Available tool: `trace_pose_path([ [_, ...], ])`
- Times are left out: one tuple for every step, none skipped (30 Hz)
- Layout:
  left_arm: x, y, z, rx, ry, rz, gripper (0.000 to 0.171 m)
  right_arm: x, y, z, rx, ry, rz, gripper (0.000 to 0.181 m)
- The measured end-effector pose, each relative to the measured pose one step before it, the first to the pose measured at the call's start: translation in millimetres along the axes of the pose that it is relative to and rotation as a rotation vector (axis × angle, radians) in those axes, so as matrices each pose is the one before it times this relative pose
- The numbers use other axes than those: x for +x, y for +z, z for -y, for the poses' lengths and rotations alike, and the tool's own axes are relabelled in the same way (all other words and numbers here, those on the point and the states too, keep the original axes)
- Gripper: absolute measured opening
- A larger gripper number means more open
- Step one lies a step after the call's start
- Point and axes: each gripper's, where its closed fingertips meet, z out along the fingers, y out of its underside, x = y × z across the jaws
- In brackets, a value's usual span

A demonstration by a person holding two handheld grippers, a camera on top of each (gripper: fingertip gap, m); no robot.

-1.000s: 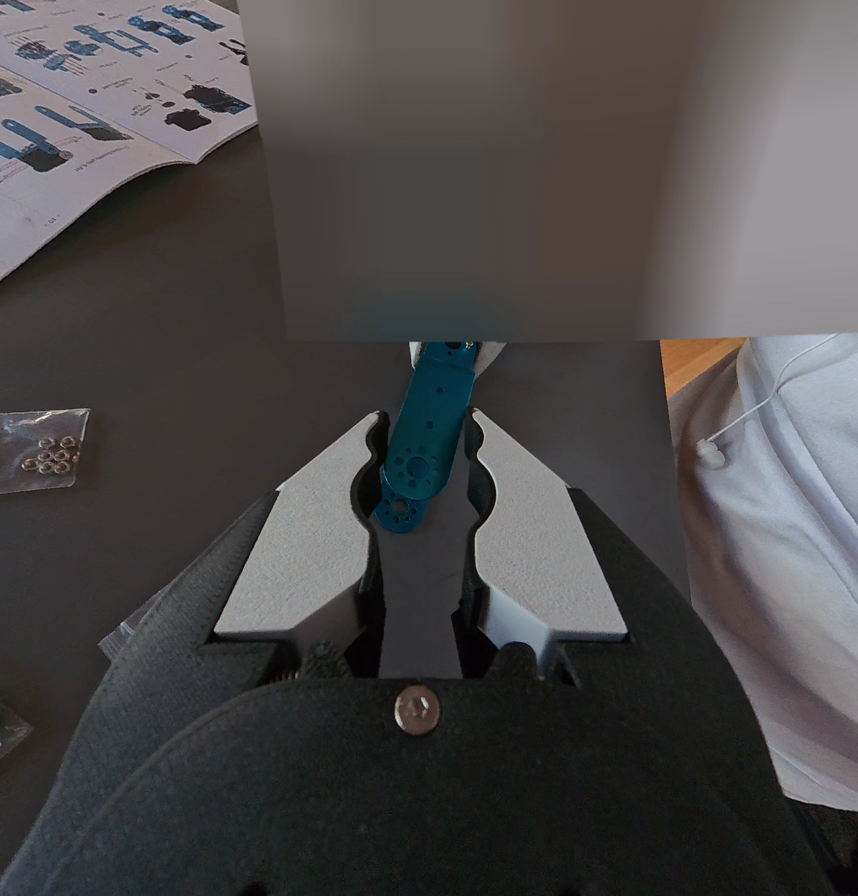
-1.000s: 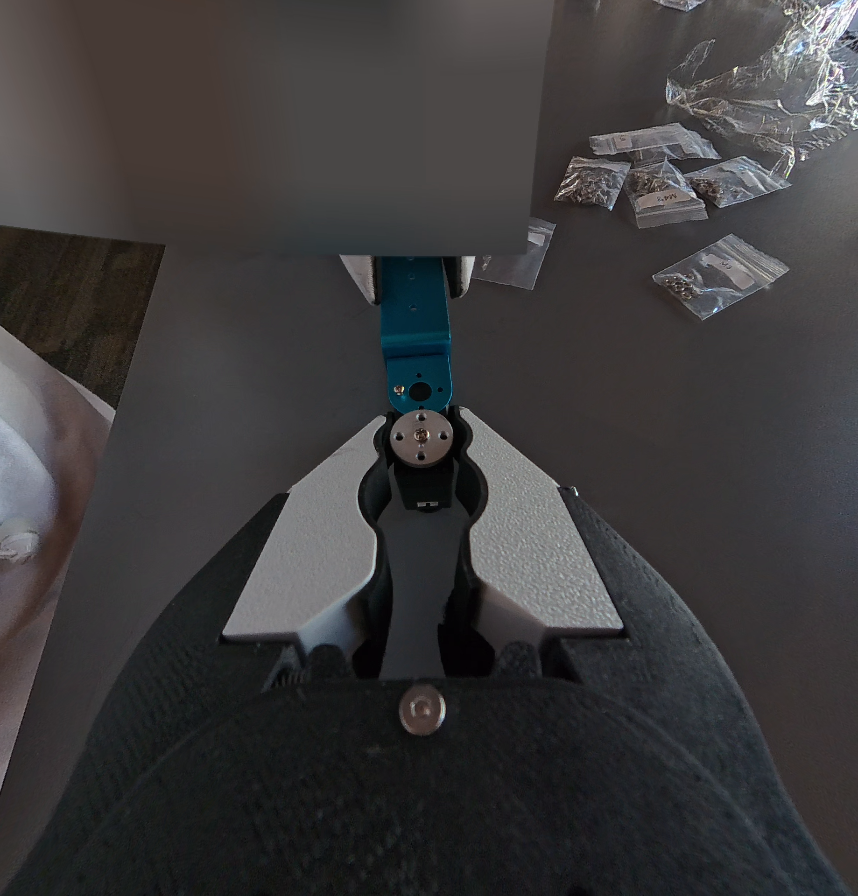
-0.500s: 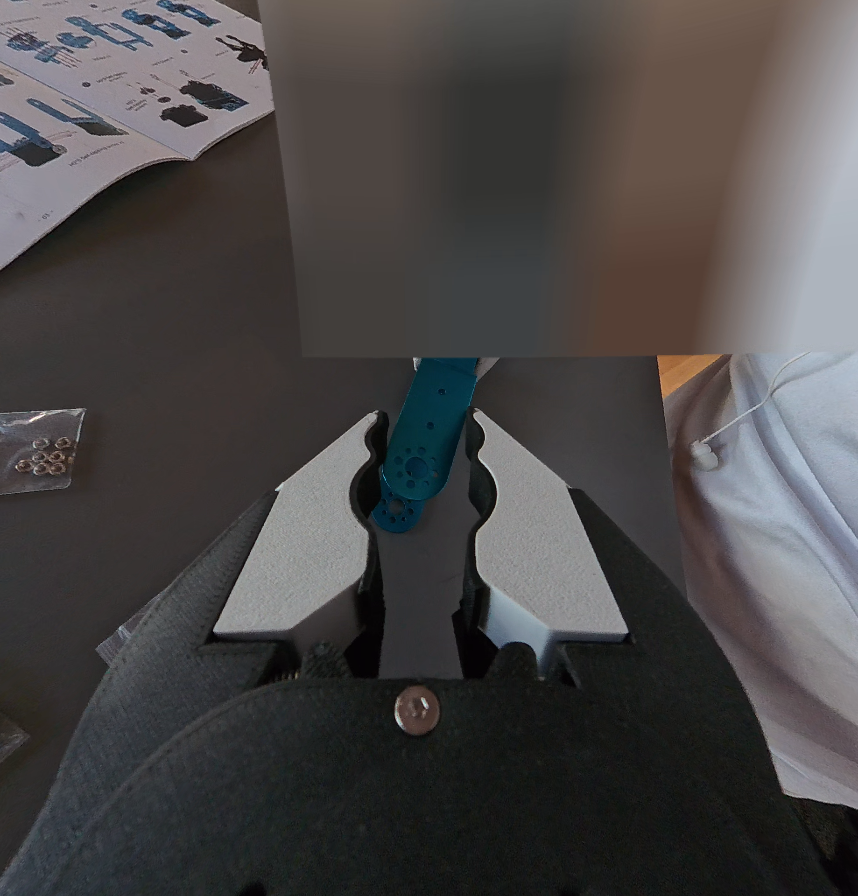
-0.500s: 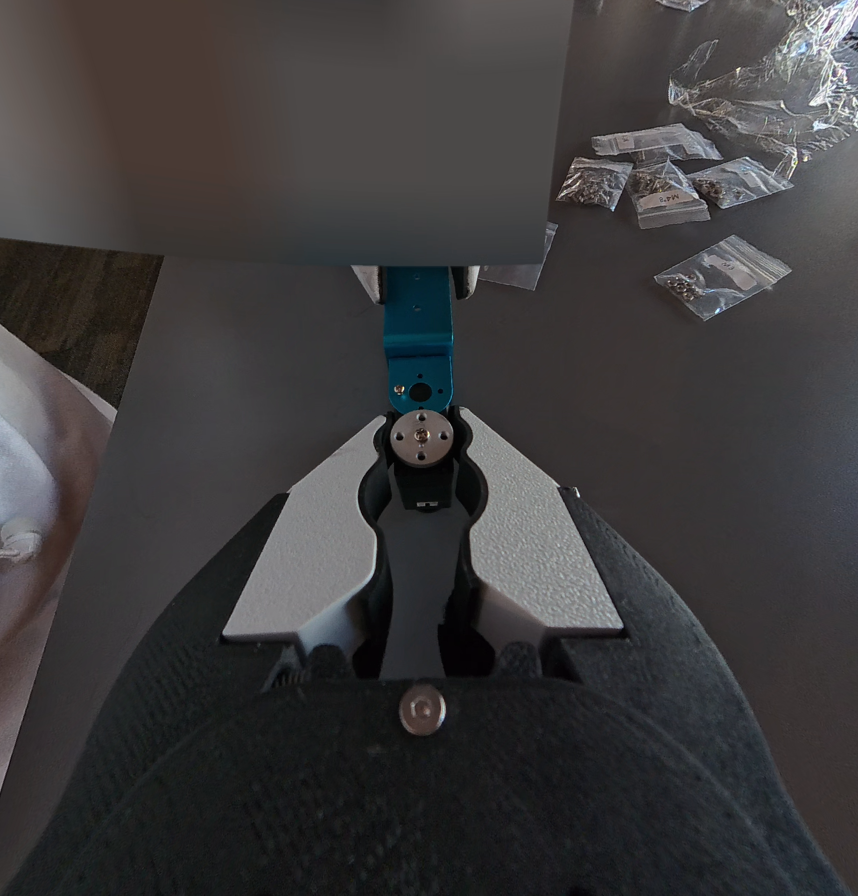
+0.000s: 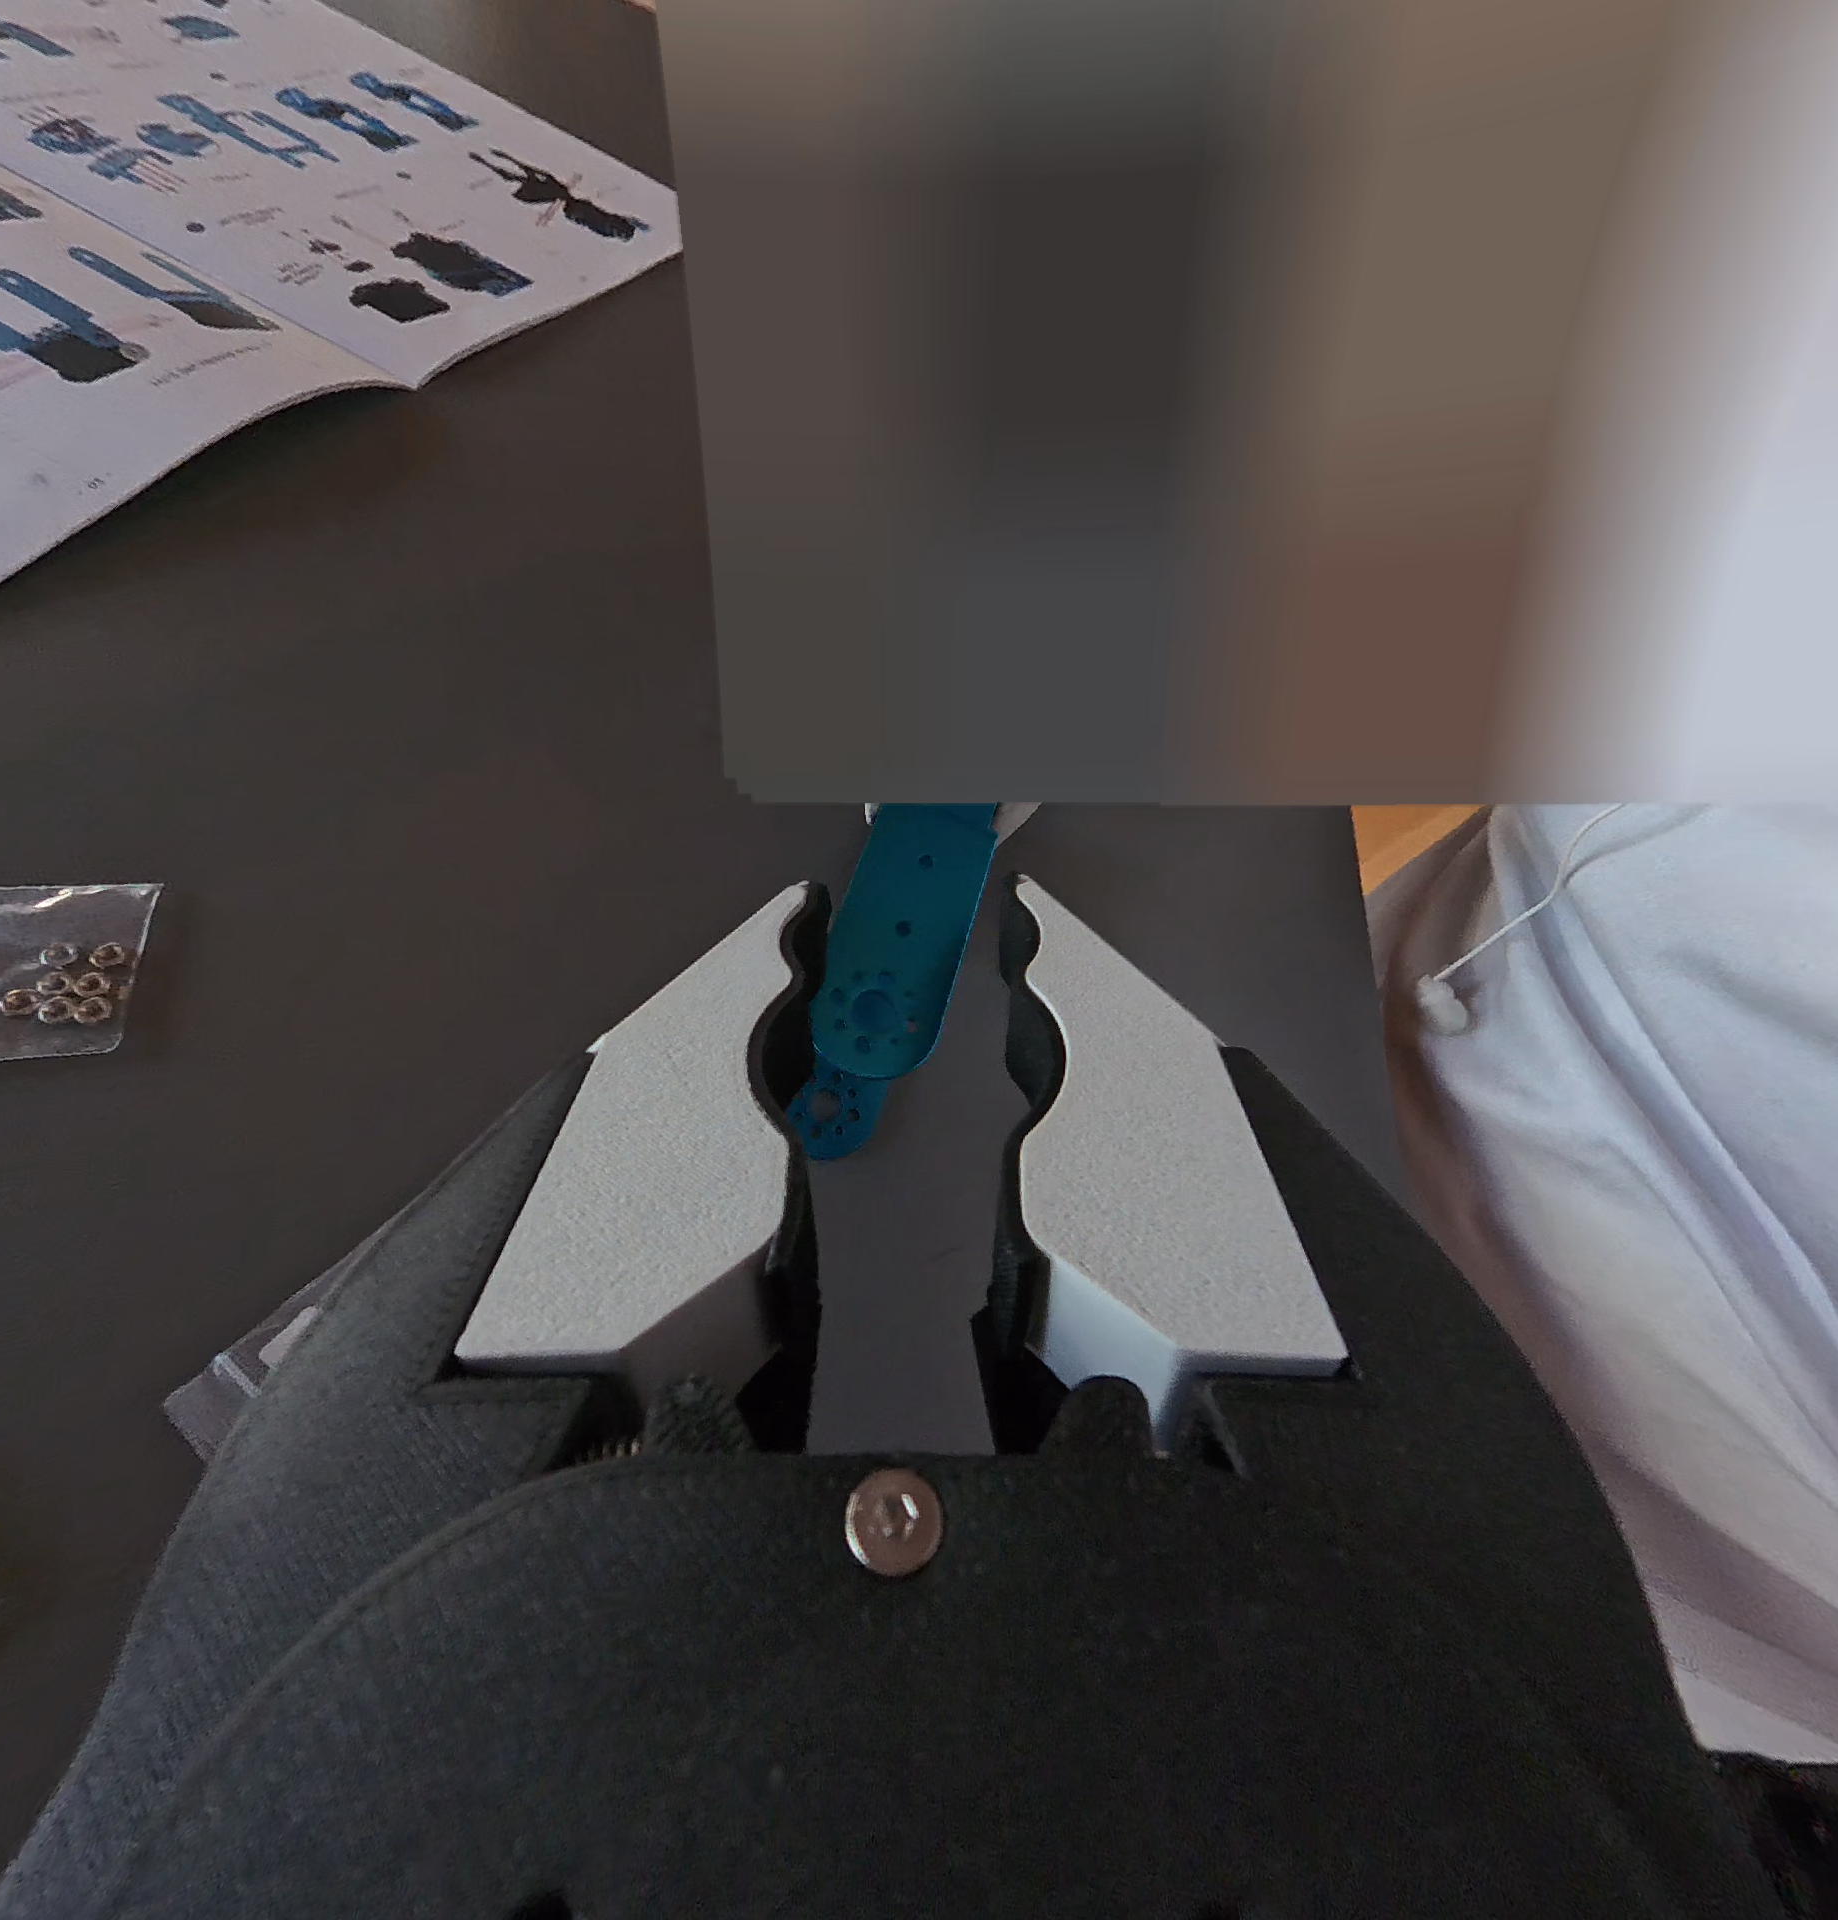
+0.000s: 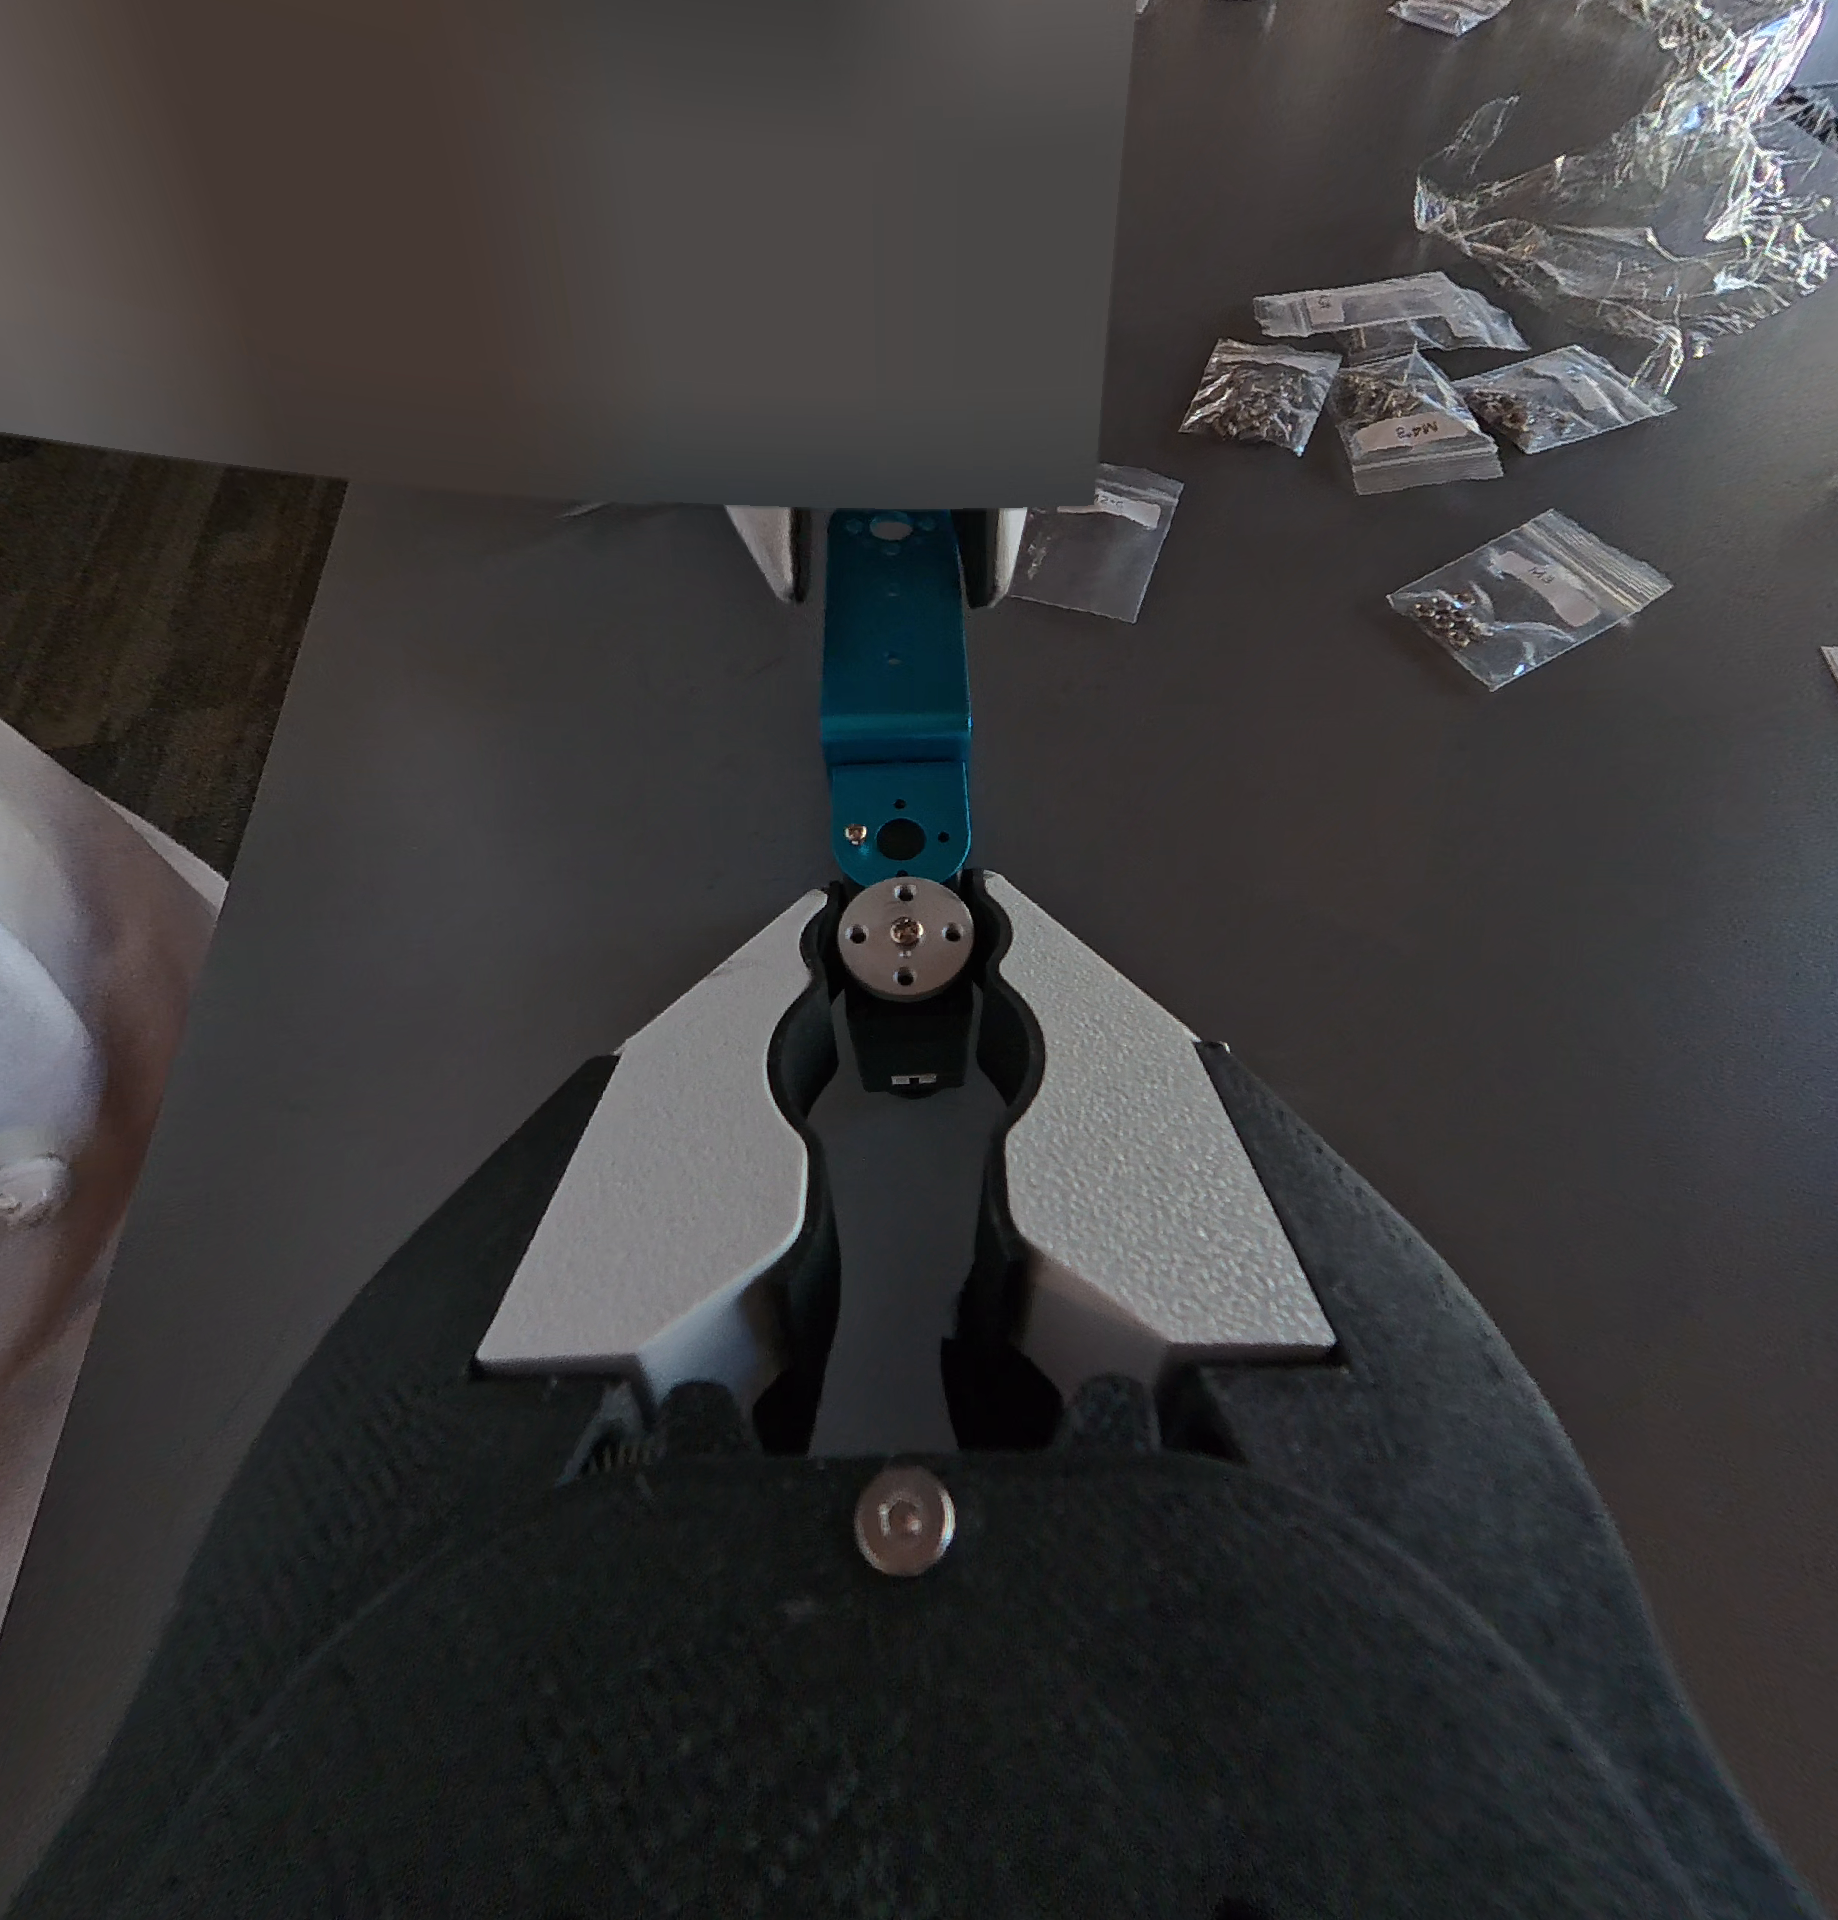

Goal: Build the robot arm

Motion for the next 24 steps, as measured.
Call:
trace_pose_path([
  [-0.37,-1.26,1.51,0.01171,-0.0095,-0.0008,0.033,0.16,0.09,0.0,-0.0004,-0.0014,-0.0017,0.023],
  [-1.26,-1.33,0.71,0.00649,-0.0043,0.0058,0.034,-0.01,0.04,-0.02,-0.0003,-0.0015,-0.002,0.023],
  [-1.05,-1.03,0.23,0.00309,0.0005,0.0058,0.034,0.05,0.03,-0.03,-0.0005,-0.002,-0.0022,0.023],
  [-0.64,-0.93,0.39,0.00299,0.0017,0.0048,0.034,0.14,0.06,-0.23,-0.0015,-0.0013,-0.0016,0.023],
  [-0.17,-0.77,0.61,0.00347,0.0009,0.0027,0.034,0.04,0.32,-0.38,-0.0034,-0.0005,-0.0008,0.023],
  [-0.03,-0.64,0.52,0.00186,-0.0005,0.0017,0.035,0.05,0.4,-0.53,-0.0042,-0.0006,-0.0007,0.023],
  [0.11,-0.45,0.44,0.00119,-0.0005,0.0006,0.035,-0.15,0.57,-0.48,-0.0048,-0.0015,-0.0007,0.023],
  [0.27,-0.55,0.48,0.00175,0.0004,0.0011,0.035,-0.21,0.44,-0.52,-0.0044,-0.0028,-0.0006,0.024],
  [-0.02,-0.61,0.68,0.00272,0.0004,0.0029,0.036,0.45,0.17,-0.18,-0.0017,-0.0026,-0.0052,0.026],
  [-0.09,-0.75,0.85,0.00368,0.0001,0.003,0.036,0.55,-0.33,0.45,0.0031,-0.001,-0.0054,0.029],
  [0.1,-1.14,1.07,0.00453,-0.0013,0.0032,0.036,0.35,-0.91,1.53,0.0117,0.0007,-0.0025,0.032],
  [0.06,-1.5,1.31,0.00518,-0.0024,0.0041,0.037,0.19,-1.57,2.82,0.0213,0.0028,0.0,0.034],
  [-0.27,-2.27,1.34,0.00407,-0.0033,0.0088,0.038,0.59,-1.96,3.58,0.0267,0.0064,-0.001,0.036],
  [-0.29,-3.16,1.72,0.00453,-0.0046,0.0137,0.039,0.61,-2.04,3.89,0.0279,0.0073,-0.0003,0.039],
  [0.25,-4.45,2.56,0.00928,-0.0043,0.015,0.039,-0.32,-1.98,3.36,0.0238,0.0044,0.0044,0.041],
  [-0.47,-5.73,3.22,0.01373,-0.0039,0.0247,0.04,-0.7,-1.93,3.14,0.0199,0.0013,0.0047,0.043],
  [-2.17,-6.69,3.33,0.01565,-0.0042,0.0392,0.04,0.05,-2.18,3.9,0.0214,-0.0029,-0.0019,0.045],
  [-2.12,-7.51,3.02,0.01555,-0.0036,0.042,0.04,0.67,-2.85,4.81,0.0255,-0.0048,-0.0062,0.047],
  [-1.62,-7.97,2.45,0.01409,-0.0042,0.0407,0.04,0.42,-4.3,5.25,0.0267,-0.0029,-0.001,0.047],
  [-2.08,-8.06,1.65,0.00954,-0.0072,0.0458,0.04,2.0,-6.98,6.39,0.026,0.0095,-0.0077,0.048],
  [-1.55,-8.18,0.83,0.00608,-0.0084,0.0418,0.04,2.61,-10.45,8.69,0.0257,0.0219,-0.0143,0.051],
  [-0.68,-8.29,0.53,0.00508,-0.0078,0.0366,0.04,1.91,-14.31,12.35,0.0356,0.0148,-0.0173,0.051],
  [-0.34,-8.43,0.85,0.00982,-0.0054,0.0343,0.04,3.7,-17.91,13.19,0.0327,0.002,-0.0348,0.049],
  [-0.24,-8.47,2.02,0.01838,-0.0042,0.031,0.04,8.04,-20.83,10.51,0.005,-0.0067,-0.0576,0.047],
])
